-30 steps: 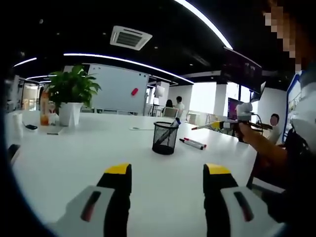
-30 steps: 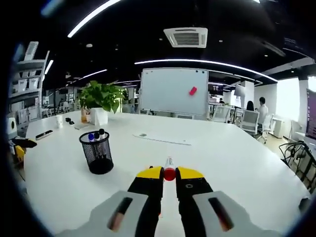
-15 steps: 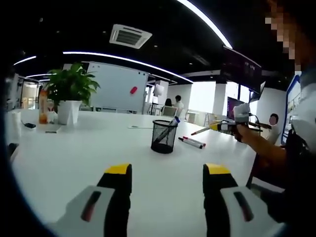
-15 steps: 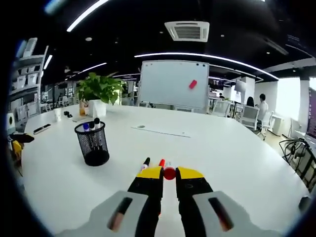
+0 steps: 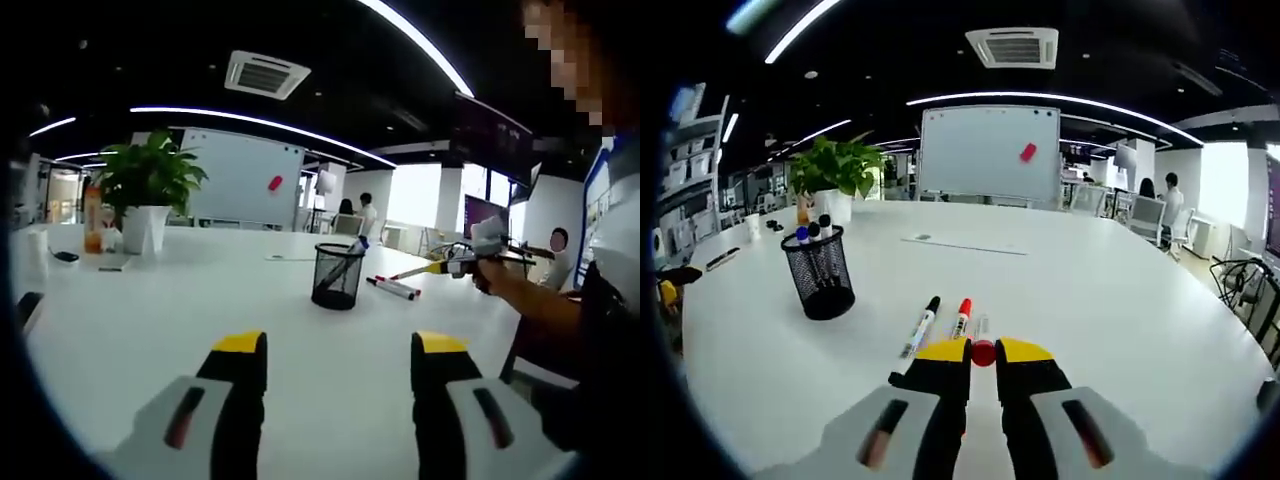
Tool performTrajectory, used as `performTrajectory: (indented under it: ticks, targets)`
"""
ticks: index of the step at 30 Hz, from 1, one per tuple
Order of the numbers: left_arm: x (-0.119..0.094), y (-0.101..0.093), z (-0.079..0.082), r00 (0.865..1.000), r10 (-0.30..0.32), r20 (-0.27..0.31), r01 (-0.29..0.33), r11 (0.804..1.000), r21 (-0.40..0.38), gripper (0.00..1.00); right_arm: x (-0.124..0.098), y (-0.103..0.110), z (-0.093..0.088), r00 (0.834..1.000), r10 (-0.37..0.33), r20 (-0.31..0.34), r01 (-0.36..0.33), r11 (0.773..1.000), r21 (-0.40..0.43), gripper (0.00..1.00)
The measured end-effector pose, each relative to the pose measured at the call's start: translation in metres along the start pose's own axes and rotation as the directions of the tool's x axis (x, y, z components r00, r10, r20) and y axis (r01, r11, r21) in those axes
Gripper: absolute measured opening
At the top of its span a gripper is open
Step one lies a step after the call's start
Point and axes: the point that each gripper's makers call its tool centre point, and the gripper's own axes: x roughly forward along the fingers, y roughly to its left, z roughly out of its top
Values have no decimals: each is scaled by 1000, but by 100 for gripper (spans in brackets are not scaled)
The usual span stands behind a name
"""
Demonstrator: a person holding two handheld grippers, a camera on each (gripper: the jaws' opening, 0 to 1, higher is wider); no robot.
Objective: Pick up the whiteboard markers from the pen holder and place them facing the whiteboard neatly
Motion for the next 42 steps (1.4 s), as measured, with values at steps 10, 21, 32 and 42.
performTrajectory:
  ticks: [10,21,32,42]
  targets:
    - [-2,2,-2,1000,7,-5,-7,1000,-1,59,12,-6,-21,995,-51,-83,49,999,-21,13]
    - [-3,4,-3,1000,9,-4,-9,1000,1,59,19,1,-30,992,-41,-117,38,999,-25,13]
    - [-4,7,-6,1000,17,-10,-17,1000,0,58,25,-1,-39,989,-33,-146,34,999,0,14]
    - [-6,11,-5,999,32,2,-32,999,-19,57,27,-3,-46,989,-5,-145,16,997,71,14]
